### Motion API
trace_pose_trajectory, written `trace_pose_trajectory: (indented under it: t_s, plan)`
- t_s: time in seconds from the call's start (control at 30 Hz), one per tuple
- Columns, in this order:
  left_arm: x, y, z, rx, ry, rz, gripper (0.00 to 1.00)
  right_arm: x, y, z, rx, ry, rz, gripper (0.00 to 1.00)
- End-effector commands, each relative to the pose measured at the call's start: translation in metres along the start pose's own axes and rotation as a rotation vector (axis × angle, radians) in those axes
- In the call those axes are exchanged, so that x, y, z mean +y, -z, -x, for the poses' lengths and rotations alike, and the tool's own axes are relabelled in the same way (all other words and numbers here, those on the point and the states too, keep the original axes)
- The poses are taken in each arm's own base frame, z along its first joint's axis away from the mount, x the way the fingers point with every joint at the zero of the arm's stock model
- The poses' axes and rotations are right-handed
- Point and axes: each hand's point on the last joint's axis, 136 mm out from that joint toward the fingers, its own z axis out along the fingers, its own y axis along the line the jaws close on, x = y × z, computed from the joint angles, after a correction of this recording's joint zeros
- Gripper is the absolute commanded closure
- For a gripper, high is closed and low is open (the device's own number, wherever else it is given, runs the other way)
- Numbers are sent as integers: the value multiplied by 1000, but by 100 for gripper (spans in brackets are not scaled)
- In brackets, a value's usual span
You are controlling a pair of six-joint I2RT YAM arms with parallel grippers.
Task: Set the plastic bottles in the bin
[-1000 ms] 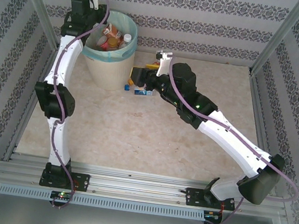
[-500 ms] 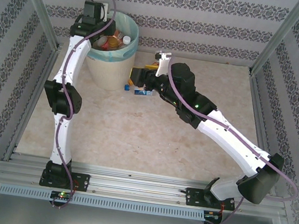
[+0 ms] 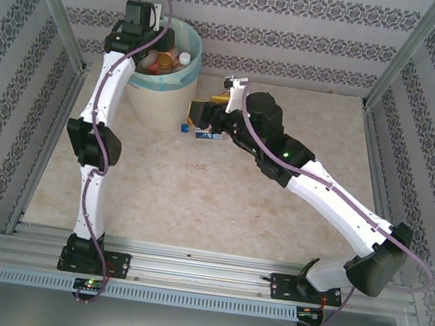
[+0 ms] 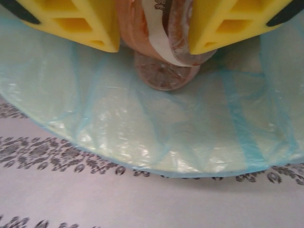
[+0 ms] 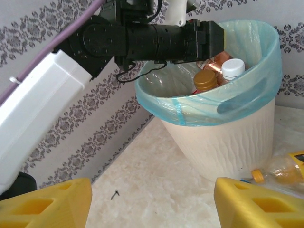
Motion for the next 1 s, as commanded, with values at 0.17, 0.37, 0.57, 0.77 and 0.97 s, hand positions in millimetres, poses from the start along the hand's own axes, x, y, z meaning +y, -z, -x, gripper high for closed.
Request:
trace_pose_trajectory:
  t_s: [0.17,0.37,0.57,0.77,0.97]
  plan:
    - [-56,150,84,-224,-35,-132,53,-40,-3,-19,153,183,76,25]
    - [-63,201,55,-261,-35,-169,45,-85,-15,-35,210,176,52,23]
    - [-82,235,-10,-244,-49,-271,41,-101,-32,-65,303,359,96,20]
    - [-122,262,-101,-278,-116,-448,32,-108,-47,-117,417,546,246,16]
    - [-136,252,-199,-158,-75,-528,29,-139,-67,-154,531,587,277,14]
